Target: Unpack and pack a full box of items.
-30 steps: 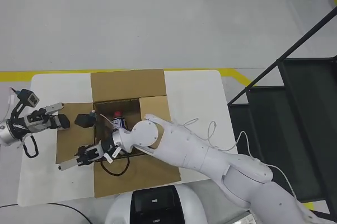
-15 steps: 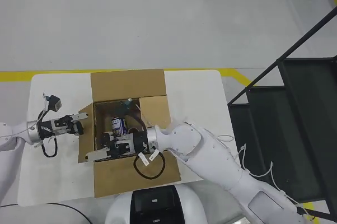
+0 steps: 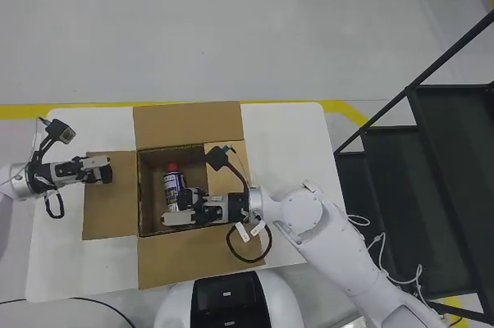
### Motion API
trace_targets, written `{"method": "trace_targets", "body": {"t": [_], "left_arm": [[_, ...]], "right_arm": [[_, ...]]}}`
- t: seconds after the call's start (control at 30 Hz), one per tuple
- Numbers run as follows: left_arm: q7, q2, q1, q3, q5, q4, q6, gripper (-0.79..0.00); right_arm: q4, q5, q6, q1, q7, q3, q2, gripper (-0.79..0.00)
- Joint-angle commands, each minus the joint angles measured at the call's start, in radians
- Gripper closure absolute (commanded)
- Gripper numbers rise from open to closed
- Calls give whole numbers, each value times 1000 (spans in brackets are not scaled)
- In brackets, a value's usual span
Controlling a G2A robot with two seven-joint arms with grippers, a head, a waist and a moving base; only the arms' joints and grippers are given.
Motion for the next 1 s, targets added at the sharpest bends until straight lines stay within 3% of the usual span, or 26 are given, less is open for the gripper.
{"method": "trace_targets", "body": {"t": [0.0, 0.13, 0.3, 0.47, 0.7, 0.8, 0.97], "left_arm": [[7, 4, 21, -21, -14, -80, 2, -785], [51, 2, 41, 1, 4, -233, 36, -785], [163, -19, 4, 127, 118, -341, 114, -785], [279, -66, -71, 303, 121, -311, 159, -785], [415, -137, -170, 510, 211, -193, 121, -785], [461, -162, -202, 562, 234, -138, 123, -785], [465, -164, -205, 566, 237, -131, 124, -785]], "right_arm": [[-19, -15, 5, -27, 3, 29, 9, -785], [-67, -34, 20, -96, 9, 99, 28, -785], [-125, -29, 27, -197, 19, 195, 51, -785], [-152, 47, -8, -282, 39, 284, 69, -785], [-162, 71, -28, -319, 58, 323, 83, -785], [-152, 81, -32, -318, 59, 324, 87, -785], [-130, 103, -32, -310, 52, 318, 91, -785]]}}
